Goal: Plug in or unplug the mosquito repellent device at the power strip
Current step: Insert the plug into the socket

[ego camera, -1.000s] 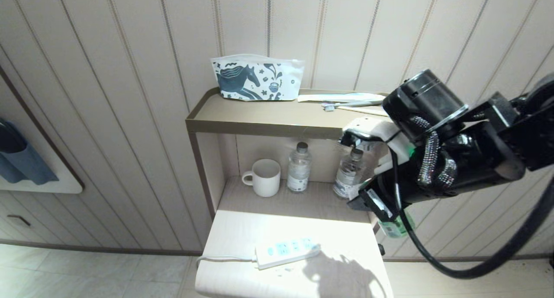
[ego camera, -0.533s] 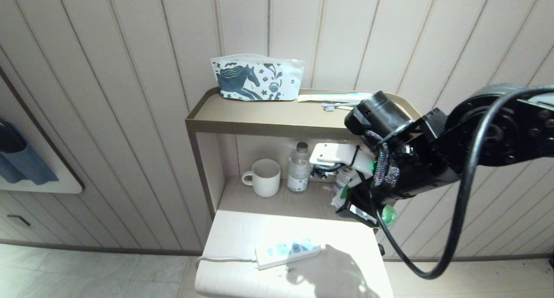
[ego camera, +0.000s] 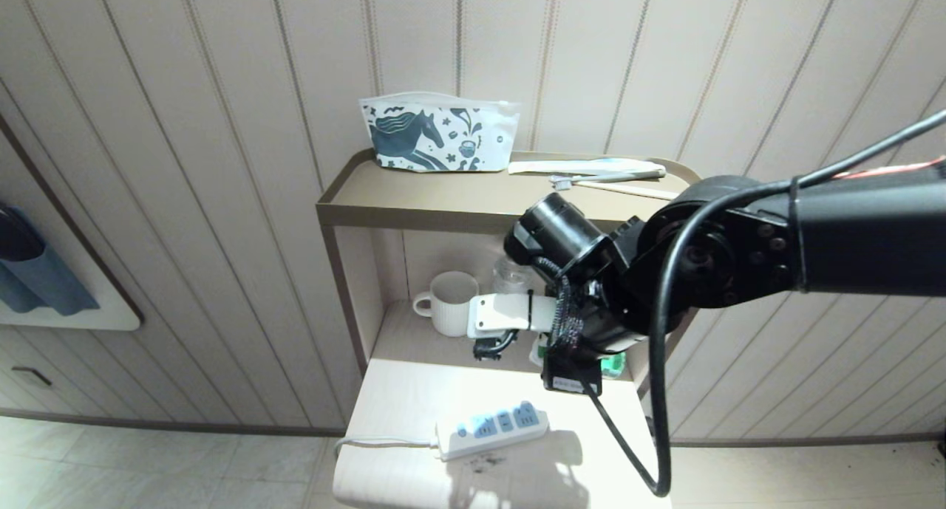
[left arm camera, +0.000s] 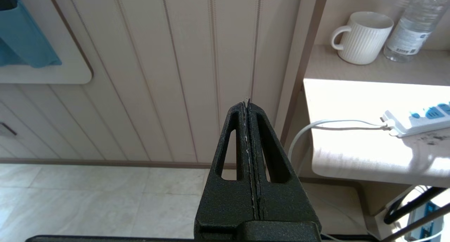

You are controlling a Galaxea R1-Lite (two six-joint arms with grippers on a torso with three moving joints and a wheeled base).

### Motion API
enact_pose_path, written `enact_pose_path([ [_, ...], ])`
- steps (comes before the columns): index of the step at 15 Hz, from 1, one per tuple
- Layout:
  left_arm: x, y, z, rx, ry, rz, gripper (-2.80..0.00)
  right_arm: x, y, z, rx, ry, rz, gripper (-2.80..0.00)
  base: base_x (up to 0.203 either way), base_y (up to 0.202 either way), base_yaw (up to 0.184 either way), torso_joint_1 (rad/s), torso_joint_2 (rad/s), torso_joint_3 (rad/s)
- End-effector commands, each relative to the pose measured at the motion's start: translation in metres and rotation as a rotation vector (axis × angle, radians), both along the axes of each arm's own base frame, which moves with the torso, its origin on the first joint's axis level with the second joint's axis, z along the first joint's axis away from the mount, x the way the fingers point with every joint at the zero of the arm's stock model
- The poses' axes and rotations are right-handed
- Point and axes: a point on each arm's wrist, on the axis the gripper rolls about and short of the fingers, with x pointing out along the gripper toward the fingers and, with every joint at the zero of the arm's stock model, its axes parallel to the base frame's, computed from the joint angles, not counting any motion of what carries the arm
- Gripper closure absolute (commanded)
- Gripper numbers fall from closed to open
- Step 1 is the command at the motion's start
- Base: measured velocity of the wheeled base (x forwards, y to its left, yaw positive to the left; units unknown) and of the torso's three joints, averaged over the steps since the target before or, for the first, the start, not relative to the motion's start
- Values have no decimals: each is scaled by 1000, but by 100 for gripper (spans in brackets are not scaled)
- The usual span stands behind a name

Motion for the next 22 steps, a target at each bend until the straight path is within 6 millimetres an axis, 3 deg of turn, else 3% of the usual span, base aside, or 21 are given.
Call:
enact_pose_path([
  [1,0,0,0,0,0,0,0,1,13,-15,-46,24,40,0,0,0,0,0,0,0],
  [4,0,0,0,0,0,0,0,5,28,-37,-128,49,132,0,0,0,0,0,0,0],
  [6,0,0,0,0,0,0,0,6,29,-38,-132,50,136,0,0,0,0,0,0,0],
  [8,0,0,0,0,0,0,0,12,36,-60,-197,89,180,0,0,0,0,0,0,0],
  [11,0,0,0,0,0,0,0,17,37,-80,-296,122,276,0,0,0,0,0,0,0],
  [13,0,0,0,0,0,0,0,17,37,-82,-299,124,279,0,0,0,0,0,0,0],
  [15,0,0,0,0,0,0,0,21,42,-102,-331,161,292,0,0,0,0,0,0,0],
  [22,0,0,0,0,0,0,0,25,49,-114,-359,171,337,0,0,0,0,0,0,0],
])
